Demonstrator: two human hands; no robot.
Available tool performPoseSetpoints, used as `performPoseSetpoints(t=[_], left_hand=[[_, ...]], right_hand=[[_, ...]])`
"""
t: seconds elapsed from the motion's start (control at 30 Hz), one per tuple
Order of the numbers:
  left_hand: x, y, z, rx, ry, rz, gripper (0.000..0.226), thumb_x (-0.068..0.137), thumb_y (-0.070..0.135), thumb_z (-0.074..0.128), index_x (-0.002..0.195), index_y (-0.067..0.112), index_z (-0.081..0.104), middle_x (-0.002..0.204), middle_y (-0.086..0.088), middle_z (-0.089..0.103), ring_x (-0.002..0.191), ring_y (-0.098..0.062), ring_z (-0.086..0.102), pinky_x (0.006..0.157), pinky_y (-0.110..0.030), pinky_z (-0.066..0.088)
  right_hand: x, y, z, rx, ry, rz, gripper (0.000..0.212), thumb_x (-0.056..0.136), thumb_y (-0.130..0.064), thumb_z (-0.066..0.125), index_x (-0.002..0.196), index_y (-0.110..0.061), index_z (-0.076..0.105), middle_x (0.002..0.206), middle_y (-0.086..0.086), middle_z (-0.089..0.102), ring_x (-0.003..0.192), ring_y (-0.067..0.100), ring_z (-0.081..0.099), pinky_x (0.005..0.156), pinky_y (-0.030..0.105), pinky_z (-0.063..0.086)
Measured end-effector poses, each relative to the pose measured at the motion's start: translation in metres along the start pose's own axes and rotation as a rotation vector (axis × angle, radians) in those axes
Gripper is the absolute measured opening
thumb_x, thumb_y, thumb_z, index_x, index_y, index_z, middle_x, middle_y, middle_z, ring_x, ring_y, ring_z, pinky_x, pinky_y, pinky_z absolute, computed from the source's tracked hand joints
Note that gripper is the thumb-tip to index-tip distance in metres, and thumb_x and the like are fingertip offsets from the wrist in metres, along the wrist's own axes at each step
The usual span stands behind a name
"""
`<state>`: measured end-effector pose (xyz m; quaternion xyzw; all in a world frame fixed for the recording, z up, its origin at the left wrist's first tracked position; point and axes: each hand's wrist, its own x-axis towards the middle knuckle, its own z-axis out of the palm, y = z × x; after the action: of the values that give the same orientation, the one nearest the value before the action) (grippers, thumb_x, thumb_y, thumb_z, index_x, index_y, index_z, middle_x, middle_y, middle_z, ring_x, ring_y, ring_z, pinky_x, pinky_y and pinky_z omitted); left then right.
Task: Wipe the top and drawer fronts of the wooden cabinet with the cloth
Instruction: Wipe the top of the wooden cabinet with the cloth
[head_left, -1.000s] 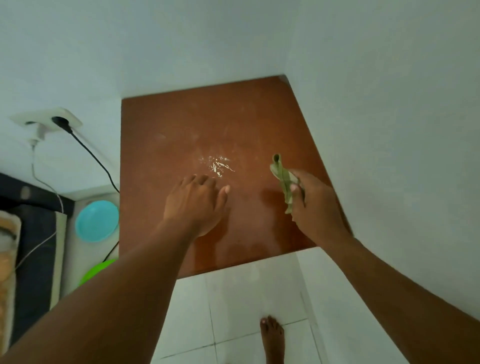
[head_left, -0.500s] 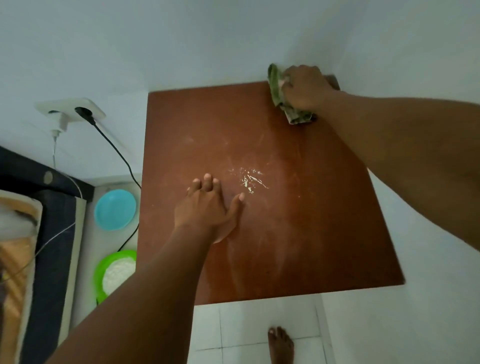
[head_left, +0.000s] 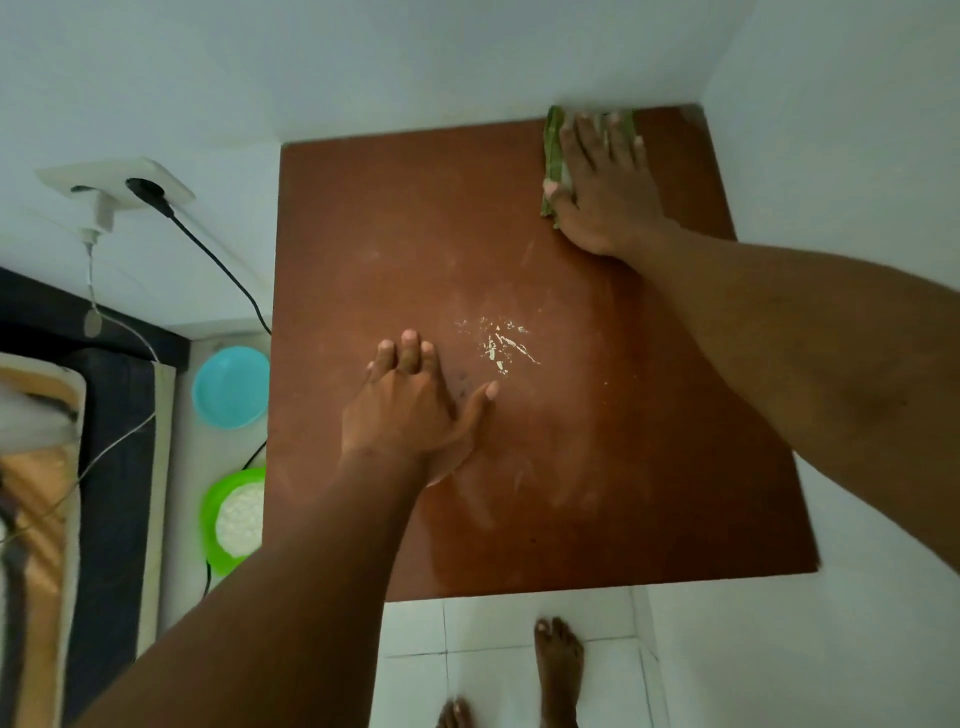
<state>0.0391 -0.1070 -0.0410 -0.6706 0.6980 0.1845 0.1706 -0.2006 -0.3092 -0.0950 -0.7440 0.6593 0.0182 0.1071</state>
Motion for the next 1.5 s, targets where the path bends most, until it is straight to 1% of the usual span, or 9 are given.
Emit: performPoseSetpoints(t=[0.3, 0.53, 0.63, 0.73, 0.83, 0.97, 1.1, 1.27, 1.5], left_hand=[[0.004, -0.004, 0.003, 0.023, 0.026, 0.007, 0.114, 0.081, 0.09, 0.008, 0.158, 0.008, 0.028, 0.169, -0.009, 0.019, 0.155, -0.032, 0.018, 0.119, -0.051, 0.031], [0.001, -0.018, 0.007, 0.043, 0.062, 0.117, 0.118, 0.078, 0.092, 0.005, 0.16, 0.009, 0.022, 0.17, -0.009, 0.016, 0.155, -0.034, 0.018, 0.12, -0.053, 0.031], [0.002, -0.024, 0.009, 0.014, 0.076, 0.145, 0.116, 0.08, 0.091, 0.008, 0.161, 0.01, 0.02, 0.171, -0.008, 0.013, 0.155, -0.034, 0.015, 0.123, -0.05, 0.024], [0.004, -0.026, 0.013, 0.012, 0.091, 0.171, 0.115, 0.081, 0.091, 0.009, 0.161, 0.009, 0.02, 0.17, -0.011, 0.014, 0.155, -0.035, 0.015, 0.124, -0.049, 0.022], [0.007, -0.029, 0.008, 0.055, 0.084, 0.188, 0.112, 0.082, 0.089, 0.006, 0.155, 0.01, 0.036, 0.164, -0.013, 0.031, 0.148, -0.038, 0.03, 0.118, -0.05, 0.033], [0.027, -0.032, -0.02, 0.002, 0.212, 0.17, 0.088, 0.088, 0.08, 0.008, 0.11, 0.023, 0.07, 0.117, -0.014, 0.066, 0.111, -0.039, 0.06, 0.086, -0.045, 0.053], [0.073, -0.027, -0.037, -0.023, 0.155, 0.247, 0.079, 0.097, 0.07, 0.012, 0.153, 0.022, 0.04, 0.167, -0.006, 0.028, 0.153, -0.035, 0.023, 0.122, -0.051, 0.024], [0.085, -0.023, -0.031, -0.043, 0.041, 0.201, 0.089, 0.096, 0.075, 0.014, 0.164, 0.019, 0.008, 0.172, -0.002, 0.0, 0.158, -0.028, -0.002, 0.126, -0.044, 0.011], [0.085, -0.02, -0.033, -0.068, -0.011, 0.174, 0.101, 0.087, 0.085, 0.015, 0.164, 0.02, 0.003, 0.172, 0.001, -0.006, 0.157, -0.025, -0.011, 0.127, -0.045, 0.012]], right_hand=[[-0.194, -0.012, 0.037, 0.07, 0.023, 0.007, 0.068, 0.105, -0.047, 0.023, 0.163, -0.02, 0.0, 0.171, 0.003, -0.003, 0.158, 0.027, -0.008, 0.128, 0.048, 0.0], [-0.362, -0.044, 0.081, 0.303, 0.221, 0.023, 0.053, 0.103, -0.017, 0.037, 0.155, -0.012, 0.038, 0.164, 0.003, 0.034, 0.156, 0.023, 0.019, 0.126, 0.048, 0.023], [-0.399, -0.068, 0.089, 0.343, 0.354, 0.048, 0.046, 0.098, -0.007, 0.041, 0.141, -0.006, 0.057, 0.146, 0.007, 0.058, 0.138, 0.025, 0.047, 0.115, 0.038, 0.041], [-0.418, -0.082, 0.079, 0.348, 0.39, 0.034, 0.038, 0.093, -0.004, 0.049, 0.128, -0.004, 0.063, 0.112, 0.012, 0.072, 0.098, 0.027, 0.062, 0.085, 0.031, 0.057], [-0.404, -0.073, 0.055, 0.428, 0.342, 0.035, 0.036, 0.092, -0.007, 0.05, 0.125, -0.003, 0.064, 0.102, 0.013, 0.068, 0.088, 0.025, 0.065, 0.074, 0.037, 0.062], [-0.319, -0.051, 0.004, 0.466, 0.377, 0.098, 0.038, 0.096, -0.015, 0.047, 0.129, -0.005, 0.063, 0.114, 0.012, 0.068, 0.102, 0.027, 0.062, 0.086, 0.03, 0.047], [-0.183, -0.017, -0.038, 0.422, 0.465, 0.125, 0.041, 0.092, -0.011, 0.046, 0.129, -0.009, 0.065, 0.118, 0.015, 0.069, 0.105, 0.034, 0.063, 0.093, 0.039, 0.051], [-0.043, 0.019, -0.069, 0.287, 0.356, 0.198, 0.039, 0.096, -0.009, 0.045, 0.131, -0.009, 0.061, 0.124, 0.02, 0.064, 0.115, 0.04, 0.057, 0.094, 0.042, 0.048], [0.014, 0.044, -0.066, 0.286, 0.083, 0.152, 0.051, 0.102, -0.052, 0.039, 0.138, -0.021, 0.06, 0.131, 0.013, 0.063, 0.121, 0.035, 0.056, 0.105, 0.045, 0.045]])
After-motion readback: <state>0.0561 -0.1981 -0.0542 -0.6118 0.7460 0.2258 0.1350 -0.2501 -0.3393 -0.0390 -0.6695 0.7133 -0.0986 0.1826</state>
